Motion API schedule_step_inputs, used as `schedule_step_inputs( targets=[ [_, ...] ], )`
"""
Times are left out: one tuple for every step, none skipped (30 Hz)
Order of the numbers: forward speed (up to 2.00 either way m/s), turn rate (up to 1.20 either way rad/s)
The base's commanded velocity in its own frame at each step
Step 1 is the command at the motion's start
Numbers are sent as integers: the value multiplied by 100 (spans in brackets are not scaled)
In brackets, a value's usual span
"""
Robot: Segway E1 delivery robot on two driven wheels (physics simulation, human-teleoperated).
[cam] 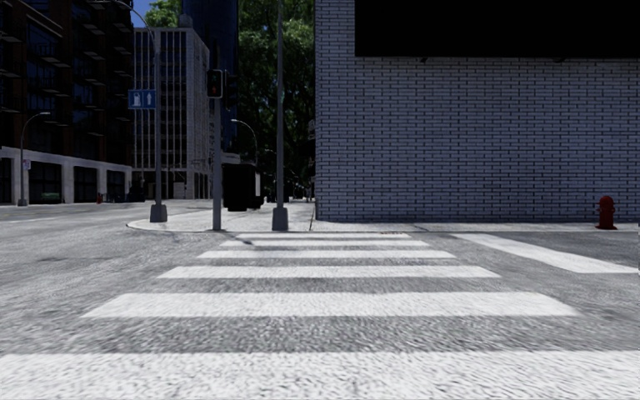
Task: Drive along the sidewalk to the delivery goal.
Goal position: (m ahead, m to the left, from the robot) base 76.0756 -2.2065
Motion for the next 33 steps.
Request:
schedule_step_inputs(
  targets=[
    [120, 0],
    [120, 0],
    [121, 0],
    [121, 0],
    [122, 0],
    [122, 0],
    [124, 0],
    [126, 0],
    [126, 0],
    [129, 0],
    [134, 0],
    [137, 0],
    [137, 0],
    [142, 0],
    [200, 0],
    [200, 0],
    [200, 0],
    [200, 0],
    [200, 0],
    [200, 0],
    [200, 0],
    [200, 0],
    [200, 0],
    [200, 0],
    [200, 0],
    [200, 0],
    [200, 0],
    [200, 0],
    [200, 0],
    [200, 0],
    [200, 0],
    [200, 0],
    [200, 0]
  ],
)
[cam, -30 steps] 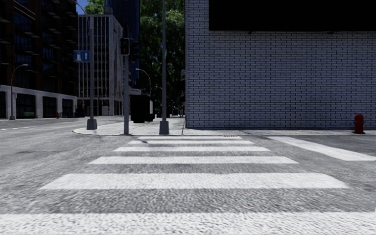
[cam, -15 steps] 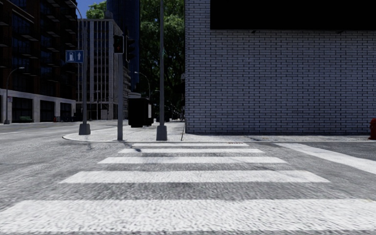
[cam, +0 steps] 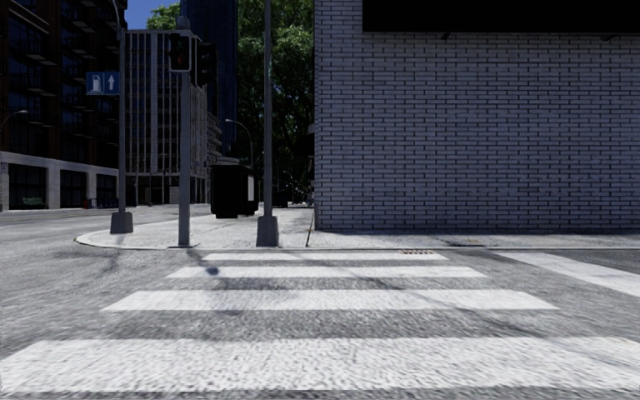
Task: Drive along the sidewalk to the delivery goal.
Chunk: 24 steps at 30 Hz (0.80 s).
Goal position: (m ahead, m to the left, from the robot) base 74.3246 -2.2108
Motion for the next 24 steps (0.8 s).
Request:
schedule_step_inputs(
  targets=[
    [200, 0],
    [200, 0],
    [200, 0],
    [200, 0],
    [200, 0],
    [200, 0],
    [200, 0],
    [200, 0],
    [200, 0],
    [200, 0],
    [200, 0],
    [200, 0],
    [200, 0],
    [200, 0],
    [200, 0],
    [200, 0],
    [200, 0],
    [200, 0],
    [200, 0],
    [200, 0],
    [200, 0],
    [200, 0],
    [200, 0],
    [200, 0]
  ],
)
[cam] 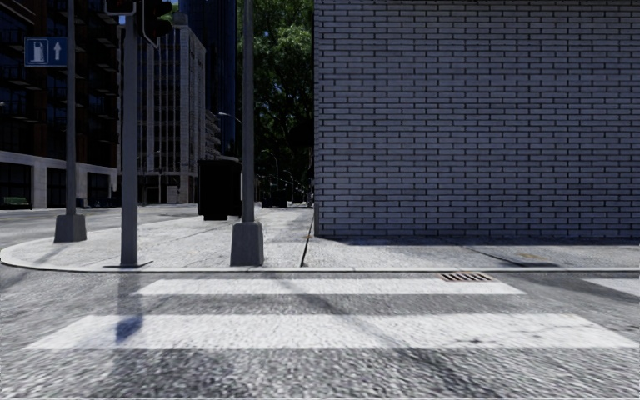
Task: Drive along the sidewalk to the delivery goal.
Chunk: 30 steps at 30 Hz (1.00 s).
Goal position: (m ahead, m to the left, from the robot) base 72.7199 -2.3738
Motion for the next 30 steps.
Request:
schedule_step_inputs(
  targets=[
    [200, 0],
    [200, 0],
    [200, 0],
    [200, 0],
    [200, 0],
    [200, 0],
    [200, 0],
    [200, 0],
    [200, 0],
    [200, 0],
    [200, 0],
    [200, 0],
    [200, 0],
    [200, 0],
    [200, 0],
    [200, 0],
    [200, 0],
    [200, 0],
    [200, 0],
    [200, 0],
    [200, 0],
    [200, 0],
    [200, 0],
    [200, 0],
    [200, 0],
    [200, 0],
    [200, 0],
    [200, 0],
    [200, 0],
    [200, 0]
  ],
)
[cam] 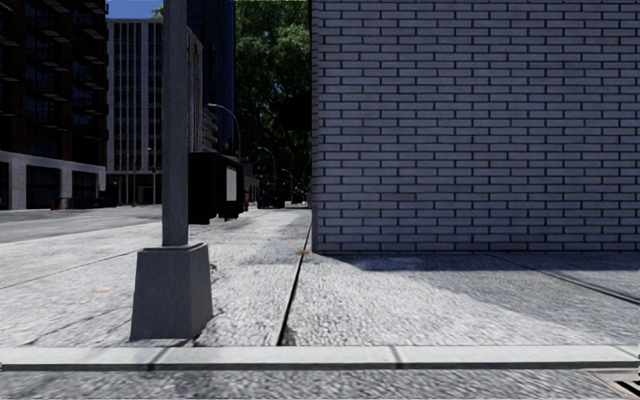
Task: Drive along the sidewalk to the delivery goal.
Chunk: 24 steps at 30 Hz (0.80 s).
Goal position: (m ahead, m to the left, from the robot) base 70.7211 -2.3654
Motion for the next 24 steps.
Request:
schedule_step_inputs(
  targets=[
    [200, 0],
    [200, 0],
    [200, 0],
    [200, 0],
    [200, 0],
    [200, 0],
    [200, 0],
    [200, 0],
    [200, 0],
    [188, 0],
    [169, 0],
    [169, 0],
    [147, 0],
    [136, 0],
    [124, 0],
    [124, 0],
    [120, 0],
    [119, 0],
    [119, 0],
    [119, 0],
    [119, 0],
    [119, 0],
    [119, 0],
    [119, 0]
  ],
)
